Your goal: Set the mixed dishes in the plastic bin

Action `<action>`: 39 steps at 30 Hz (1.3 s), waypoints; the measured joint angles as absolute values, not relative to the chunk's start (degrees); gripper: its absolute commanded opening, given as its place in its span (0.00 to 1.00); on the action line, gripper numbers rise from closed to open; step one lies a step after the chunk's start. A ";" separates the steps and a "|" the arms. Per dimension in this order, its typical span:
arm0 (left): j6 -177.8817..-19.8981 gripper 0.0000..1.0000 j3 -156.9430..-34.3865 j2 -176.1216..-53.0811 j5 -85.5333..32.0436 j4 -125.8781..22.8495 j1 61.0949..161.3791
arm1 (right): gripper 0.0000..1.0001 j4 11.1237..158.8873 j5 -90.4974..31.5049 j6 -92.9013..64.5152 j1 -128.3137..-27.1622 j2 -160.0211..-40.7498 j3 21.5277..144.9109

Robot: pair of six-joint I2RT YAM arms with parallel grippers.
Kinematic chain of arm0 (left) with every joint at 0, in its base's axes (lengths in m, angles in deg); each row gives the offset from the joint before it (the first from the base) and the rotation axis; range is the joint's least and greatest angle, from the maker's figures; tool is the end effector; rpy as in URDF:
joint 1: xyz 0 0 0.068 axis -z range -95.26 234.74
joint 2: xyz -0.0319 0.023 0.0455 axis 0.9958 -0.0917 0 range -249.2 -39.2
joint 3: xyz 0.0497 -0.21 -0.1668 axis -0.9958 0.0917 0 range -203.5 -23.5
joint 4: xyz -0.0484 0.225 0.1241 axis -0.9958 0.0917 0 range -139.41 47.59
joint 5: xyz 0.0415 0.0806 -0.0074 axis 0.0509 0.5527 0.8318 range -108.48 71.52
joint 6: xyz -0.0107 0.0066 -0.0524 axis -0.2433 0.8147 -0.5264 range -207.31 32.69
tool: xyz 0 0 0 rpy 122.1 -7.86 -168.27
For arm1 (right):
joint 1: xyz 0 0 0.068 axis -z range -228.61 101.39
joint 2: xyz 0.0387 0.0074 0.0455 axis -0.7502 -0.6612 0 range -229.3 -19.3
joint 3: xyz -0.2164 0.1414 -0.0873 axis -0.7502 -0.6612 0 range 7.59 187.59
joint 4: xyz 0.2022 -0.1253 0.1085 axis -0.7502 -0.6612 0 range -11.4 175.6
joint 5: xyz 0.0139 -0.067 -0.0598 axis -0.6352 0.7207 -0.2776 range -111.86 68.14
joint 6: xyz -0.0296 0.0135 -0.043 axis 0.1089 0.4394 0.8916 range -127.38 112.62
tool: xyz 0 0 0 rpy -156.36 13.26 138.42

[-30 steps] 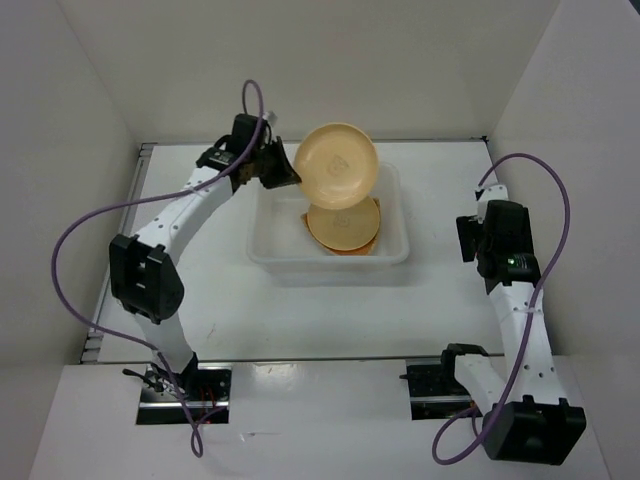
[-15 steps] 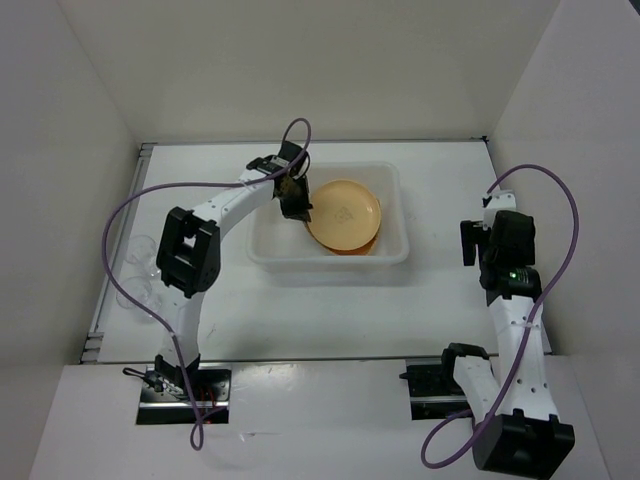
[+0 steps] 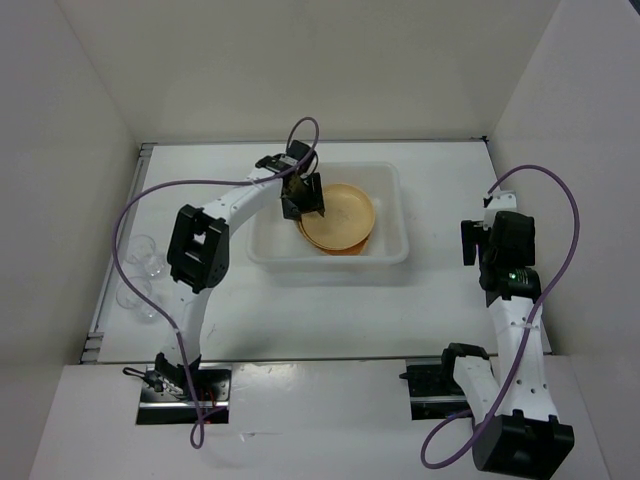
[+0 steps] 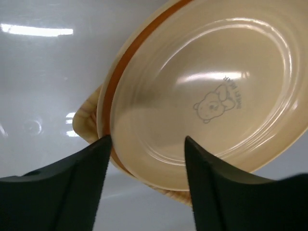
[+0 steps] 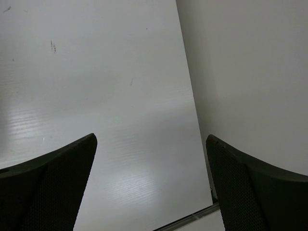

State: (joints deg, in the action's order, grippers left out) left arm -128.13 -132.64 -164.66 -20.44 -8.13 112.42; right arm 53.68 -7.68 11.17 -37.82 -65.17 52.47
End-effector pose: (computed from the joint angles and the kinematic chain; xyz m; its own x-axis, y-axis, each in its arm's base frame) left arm 0.4279 -0.2258 0.2247 -0.8800 -0.2761 -0.3865 -0.1251 0.9197 -0.3721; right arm 0.1686 -0.0410 0.2999 -0.6279 -0.1942 -0.7537 0.1938 0.8988 -0.3931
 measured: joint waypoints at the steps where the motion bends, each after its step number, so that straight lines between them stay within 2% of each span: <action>1: -128.06 0.80 -133.08 -164.27 -19.13 -7.65 112.77 | 0.98 53.77 -7.68 11.10 -37.82 -65.17 52.42; 3: -127.82 1.00 -134.45 -162.63 -15.39 -6.10 113.51 | 0.98 53.96 -7.66 11.06 -37.82 -65.17 52.18; 6: -126.23 1.00 -137.21 -156.97 -8.75 -4.44 114.54 | 0.98 53.98 -7.68 11.06 -37.82 -65.19 52.14; 10: -124.67 1.00 -140.33 -143.59 0.04 -4.37 114.32 | 0.98 54.14 -7.66 11.06 -37.82 -65.19 52.14; 14: -125.13 1.00 -139.15 -132.12 6.73 -0.16 107.15 | 0.98 54.31 -7.66 11.06 -37.85 -65.17 52.14; 18: -126.88 1.00 -132.38 -129.21 14.82 8.76 99.22 | 0.98 54.33 -7.66 11.06 -38.20 -65.17 52.14; 26: -126.79 1.00 -108.33 -129.08 10.40 14.73 90.21 | 0.98 54.44 -7.35 11.04 -41.17 -65.76 52.12; 39: -129.55 1.00 -93.51 -124.05 9.70 13.13 79.90 | 0.98 54.75 -7.29 11.04 -43.29 -68.28 51.81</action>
